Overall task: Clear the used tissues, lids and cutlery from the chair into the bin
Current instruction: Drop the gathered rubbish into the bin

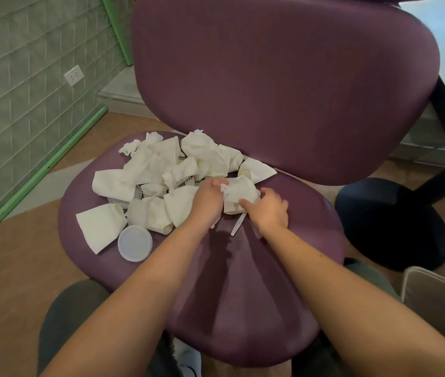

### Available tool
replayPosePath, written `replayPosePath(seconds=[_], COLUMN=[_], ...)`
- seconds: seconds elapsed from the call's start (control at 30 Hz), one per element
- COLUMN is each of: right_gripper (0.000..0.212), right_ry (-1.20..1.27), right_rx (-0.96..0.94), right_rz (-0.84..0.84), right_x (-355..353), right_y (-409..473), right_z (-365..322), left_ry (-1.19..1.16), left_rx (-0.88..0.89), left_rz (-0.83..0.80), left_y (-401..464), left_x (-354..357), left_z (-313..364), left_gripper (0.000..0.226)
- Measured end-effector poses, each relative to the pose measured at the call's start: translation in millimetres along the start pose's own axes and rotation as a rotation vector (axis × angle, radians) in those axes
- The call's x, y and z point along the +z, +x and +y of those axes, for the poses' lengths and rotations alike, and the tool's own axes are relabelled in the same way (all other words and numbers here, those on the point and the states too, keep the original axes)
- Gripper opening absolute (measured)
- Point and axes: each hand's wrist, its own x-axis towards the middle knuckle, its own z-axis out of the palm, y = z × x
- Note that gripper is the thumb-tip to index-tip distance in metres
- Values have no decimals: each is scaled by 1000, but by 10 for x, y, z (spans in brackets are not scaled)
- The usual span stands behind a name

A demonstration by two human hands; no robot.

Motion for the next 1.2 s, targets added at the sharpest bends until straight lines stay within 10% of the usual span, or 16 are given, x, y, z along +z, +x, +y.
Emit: replayPosePath(seconds=[0.2, 0.73, 1.2], right_gripper=[70, 22, 25], right_ry=[-112, 703, 873], right_rx=[20, 133, 267], right_rz=[-16, -46, 491], right_x=[49, -658, -1886], right_y=[10, -457, -1164], right_z=[-23, 665, 2082], left_ry=[-79, -116, -55], left_rx=[-70, 104, 297], left_rz=[-78, -23, -510], left_y=[-19, -298, -1125], left_x=[17, 368, 2103], left_z=[17, 177, 934], left_gripper=[35, 19, 8])
